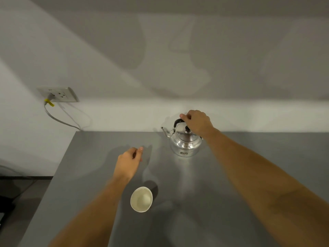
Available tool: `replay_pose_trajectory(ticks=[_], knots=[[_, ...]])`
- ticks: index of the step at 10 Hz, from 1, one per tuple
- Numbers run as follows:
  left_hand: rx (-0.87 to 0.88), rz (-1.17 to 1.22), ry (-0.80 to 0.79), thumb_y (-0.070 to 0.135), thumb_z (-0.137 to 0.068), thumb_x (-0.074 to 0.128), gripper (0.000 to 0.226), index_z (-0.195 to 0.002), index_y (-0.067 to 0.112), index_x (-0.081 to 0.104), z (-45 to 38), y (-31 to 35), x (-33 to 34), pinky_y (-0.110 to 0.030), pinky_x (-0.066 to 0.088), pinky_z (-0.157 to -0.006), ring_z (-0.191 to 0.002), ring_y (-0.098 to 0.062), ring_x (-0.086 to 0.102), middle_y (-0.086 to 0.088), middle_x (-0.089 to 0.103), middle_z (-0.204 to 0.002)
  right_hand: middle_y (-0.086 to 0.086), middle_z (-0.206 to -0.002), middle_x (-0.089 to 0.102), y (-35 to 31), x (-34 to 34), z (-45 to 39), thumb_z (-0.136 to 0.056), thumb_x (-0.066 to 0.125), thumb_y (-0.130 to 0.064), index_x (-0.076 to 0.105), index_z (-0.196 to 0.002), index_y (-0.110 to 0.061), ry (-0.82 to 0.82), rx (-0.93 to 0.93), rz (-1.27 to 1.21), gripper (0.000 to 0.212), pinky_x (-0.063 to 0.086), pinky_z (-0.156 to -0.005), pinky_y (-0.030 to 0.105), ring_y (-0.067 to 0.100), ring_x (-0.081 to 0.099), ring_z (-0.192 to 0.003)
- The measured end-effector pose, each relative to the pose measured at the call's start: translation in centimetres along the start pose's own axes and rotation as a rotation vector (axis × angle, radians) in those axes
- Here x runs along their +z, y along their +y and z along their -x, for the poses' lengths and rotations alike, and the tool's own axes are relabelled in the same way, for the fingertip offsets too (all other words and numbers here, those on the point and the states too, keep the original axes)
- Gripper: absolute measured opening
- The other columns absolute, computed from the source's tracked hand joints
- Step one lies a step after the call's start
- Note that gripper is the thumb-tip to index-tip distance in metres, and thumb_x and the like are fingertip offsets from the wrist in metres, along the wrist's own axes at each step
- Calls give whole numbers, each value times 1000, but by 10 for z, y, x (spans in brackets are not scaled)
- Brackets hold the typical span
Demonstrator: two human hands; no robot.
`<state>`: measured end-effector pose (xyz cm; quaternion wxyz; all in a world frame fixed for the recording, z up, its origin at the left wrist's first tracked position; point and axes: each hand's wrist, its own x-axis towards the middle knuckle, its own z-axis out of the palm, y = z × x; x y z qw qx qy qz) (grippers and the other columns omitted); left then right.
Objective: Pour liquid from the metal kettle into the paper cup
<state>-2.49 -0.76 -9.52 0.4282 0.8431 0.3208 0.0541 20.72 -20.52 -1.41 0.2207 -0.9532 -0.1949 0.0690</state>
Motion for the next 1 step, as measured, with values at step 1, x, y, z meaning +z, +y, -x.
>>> replay_pose_trajectory(ticks=[1], knots=[[70, 6, 42, 49, -107, 48, 42, -94, 17, 72, 4, 24, -15, -25, 48, -66, -75, -14, 68, 4, 78, -85, 7, -109, 63, -11, -10, 17, -101, 44, -47, 65, -106, -13, 146, -126, 29, 41, 45, -92, 46, 29, 51, -106]])
